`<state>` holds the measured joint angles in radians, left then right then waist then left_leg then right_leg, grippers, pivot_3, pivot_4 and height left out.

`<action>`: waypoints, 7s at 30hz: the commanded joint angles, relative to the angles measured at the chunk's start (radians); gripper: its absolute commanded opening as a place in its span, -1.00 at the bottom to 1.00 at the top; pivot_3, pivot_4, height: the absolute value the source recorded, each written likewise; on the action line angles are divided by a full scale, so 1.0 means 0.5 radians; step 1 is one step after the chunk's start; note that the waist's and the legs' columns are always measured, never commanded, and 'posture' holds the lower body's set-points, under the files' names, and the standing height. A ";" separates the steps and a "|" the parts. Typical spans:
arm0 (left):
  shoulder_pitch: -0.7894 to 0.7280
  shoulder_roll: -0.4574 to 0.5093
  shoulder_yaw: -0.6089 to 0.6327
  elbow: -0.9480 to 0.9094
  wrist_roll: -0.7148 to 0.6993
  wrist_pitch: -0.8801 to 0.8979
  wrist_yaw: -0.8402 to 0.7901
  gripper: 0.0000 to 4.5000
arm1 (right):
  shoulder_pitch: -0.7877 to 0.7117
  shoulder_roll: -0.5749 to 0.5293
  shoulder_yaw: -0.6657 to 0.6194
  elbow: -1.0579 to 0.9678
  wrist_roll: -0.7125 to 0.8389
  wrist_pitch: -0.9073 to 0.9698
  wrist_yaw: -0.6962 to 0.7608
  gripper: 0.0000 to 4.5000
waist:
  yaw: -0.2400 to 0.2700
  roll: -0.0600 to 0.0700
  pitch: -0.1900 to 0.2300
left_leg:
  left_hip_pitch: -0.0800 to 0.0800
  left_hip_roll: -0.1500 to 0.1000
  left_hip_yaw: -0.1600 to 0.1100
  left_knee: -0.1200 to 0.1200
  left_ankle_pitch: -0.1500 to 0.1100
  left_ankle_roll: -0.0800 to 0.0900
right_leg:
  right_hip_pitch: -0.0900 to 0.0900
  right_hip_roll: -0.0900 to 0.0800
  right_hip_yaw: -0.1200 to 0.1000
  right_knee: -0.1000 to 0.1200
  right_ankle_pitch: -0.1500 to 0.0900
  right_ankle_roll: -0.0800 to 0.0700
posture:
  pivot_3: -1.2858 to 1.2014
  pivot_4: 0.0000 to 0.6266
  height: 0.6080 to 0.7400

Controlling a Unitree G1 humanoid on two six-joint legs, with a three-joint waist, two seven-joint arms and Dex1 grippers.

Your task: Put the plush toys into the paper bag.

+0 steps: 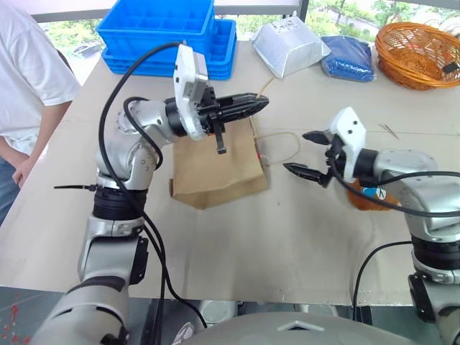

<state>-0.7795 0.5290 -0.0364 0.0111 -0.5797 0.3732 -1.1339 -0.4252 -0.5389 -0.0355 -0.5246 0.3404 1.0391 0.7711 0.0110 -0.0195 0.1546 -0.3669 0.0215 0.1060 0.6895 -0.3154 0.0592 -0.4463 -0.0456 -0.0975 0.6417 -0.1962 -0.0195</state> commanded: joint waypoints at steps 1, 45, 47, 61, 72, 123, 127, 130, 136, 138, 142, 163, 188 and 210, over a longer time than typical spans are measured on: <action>-0.062 0.090 -0.031 -0.005 0.089 -0.160 -0.214 -1.00 | 0.051 -0.083 -0.117 -0.140 0.092 0.079 -0.056 0.99 | -0.008 0.000 0.000 | 0.000 0.000 0.000 0.000 0.000 0.000 | 0.000 0.001 0.000 0.000 0.000 0.000 | 0.03 -0.52 1.00; 0.316 0.205 0.177 -0.322 0.064 -0.012 0.045 -1.00 | -0.124 0.289 -0.116 0.248 0.496 0.349 -0.515 -0.98 | -0.047 0.000 0.001 | 0.000 0.000 -0.003 -0.002 0.000 0.000 | 0.000 0.002 0.003 0.001 0.000 0.001 | 0.03 -0.52 1.00; 0.280 0.195 0.186 -0.300 0.050 -0.002 0.047 -1.00 | -0.089 0.251 -0.201 0.185 0.524 0.332 -0.517 -0.98 | -0.043 0.000 0.001 | 0.000 0.000 -0.004 -0.002 0.000 0.000 | 0.000 0.002 0.002 0.001 0.000 0.001 | 0.03 -0.52 1.00; -0.300 -0.054 -0.066 0.255 0.243 -0.401 -0.302 -1.00 | 0.185 -0.460 -0.362 -0.066 0.400 0.281 -0.499 0.98 | -0.010 0.000 0.001 | -0.004 -0.001 -0.003 -0.001 0.000 0.000 | 0.000 0.002 0.002 -0.002 -0.001 0.001 | 0.03 -0.52 1.00; -0.098 -0.154 -0.076 0.051 0.227 -0.324 -0.158 -1.00 | 0.591 -1.111 -0.178 -0.045 0.356 0.341 -0.253 0.98 | -0.019 -0.006 0.002 | 0.000 0.001 -0.003 -0.001 0.000 0.000 | 0.001 0.005 0.007 -0.001 -0.008 0.013 | 0.03 -0.52 1.00; 0.214 -0.133 0.090 -0.468 -0.022 0.170 0.316 -1.00 | -0.306 0.015 0.742 0.732 -0.057 -1.315 0.404 0.82 | -0.004 -0.006 0.002 | -0.003 0.000 -0.008 0.008 0.000 0.000 | 0.002 0.002 0.001 0.002 -0.002 0.004 | 0.03 -0.52 1.00; 0.257 -0.086 0.133 -0.486 -0.037 0.188 0.323 -1.00 | -0.165 -0.112 0.566 0.515 -0.028 -1.196 0.332 0.82 | -0.003 -0.006 0.002 | -0.002 0.001 -0.008 0.008 0.000 0.000 | 0.002 0.003 0.001 0.003 -0.002 0.004 | 0.03 -0.52 1.00; 0.309 -0.028 0.166 -0.508 -0.054 0.200 0.316 -1.00 | -0.021 -0.206 0.314 0.245 0.124 -0.957 0.219 0.82 | 0.001 -0.006 0.002 | -0.003 0.001 -0.008 0.008 0.000 0.000 | 0.002 0.002 0.001 0.003 -0.002 0.004 | 0.03 -0.52 1.00; 0.326 -0.002 0.170 -0.508 -0.058 0.181 0.309 -1.00 | 0.077 -0.166 -0.025 0.002 0.518 -0.116 -0.170 0.82 | 0.000 -0.006 0.002 | -0.002 0.001 -0.010 0.009 0.000 0.000 | 0.003 0.002 0.001 0.003 -0.002 0.004 | 0.03 -0.52 1.00; 0.322 -0.005 0.169 -0.503 -0.054 0.170 0.309 -1.00 | 0.067 -0.113 -0.030 0.031 0.553 0.147 -0.313 0.82 | 0.001 -0.006 0.002 | -0.002 0.001 -0.010 0.010 0.000 0.000 | 0.003 0.002 0.001 0.004 -0.002 0.003 | 0.03 -0.52 1.00; 0.323 -0.001 0.173 -0.513 -0.061 0.165 0.304 -1.00 | -0.056 0.141 -0.066 0.233 0.576 0.462 -0.562 0.82 | -0.007 -0.006 0.002 | -0.002 0.001 -0.009 0.010 0.000 0.000 | 0.003 0.003 0.001 0.004 -0.002 0.003 | 0.03 -0.52 1.00; 0.447 0.075 0.250 -0.736 -0.133 0.246 0.448 -1.00 | -0.223 0.078 0.027 0.474 0.443 0.430 -0.646 0.82 | -0.005 -0.005 0.002 | -0.005 0.000 -0.011 0.009 0.000 0.001 | 0.002 0.003 0.001 0.003 -0.002 0.004 | 0.03 -0.52 1.00; 0.351 -0.106 0.533 -0.462 -0.391 0.357 0.827 -1.00 | -1.162 0.409 -0.935 0.514 1.299 1.036 -0.807 -0.96 | -0.021 0.000 0.003 | -0.007 0.000 -0.014 0.009 0.000 0.000 | 0.000 0.004 0.000 0.007 -0.001 0.002 | 0.03 -0.52 1.00; 0.180 -0.137 0.468 -0.359 -0.315 0.320 0.871 -1.00 | -1.268 0.481 -1.176 0.571 1.598 0.999 -1.175 -0.96 | -0.049 0.005 0.004 | -0.021 -0.001 -0.016 0.013 0.000 0.001 | -0.009 0.004 -0.002 0.006 -0.001 0.003 | 0.03 -0.52 1.00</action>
<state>-0.6314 0.4538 0.1542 -0.1472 -0.7043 0.5272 -0.7177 -1.0283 -0.2665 -0.6299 -0.2046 1.1086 1.5624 0.1906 -0.0136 -0.0170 0.1564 -0.3787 0.0210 0.0973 0.6963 -0.3153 0.0595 -0.4518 -0.0440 -0.0989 0.6450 -0.1968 -0.0181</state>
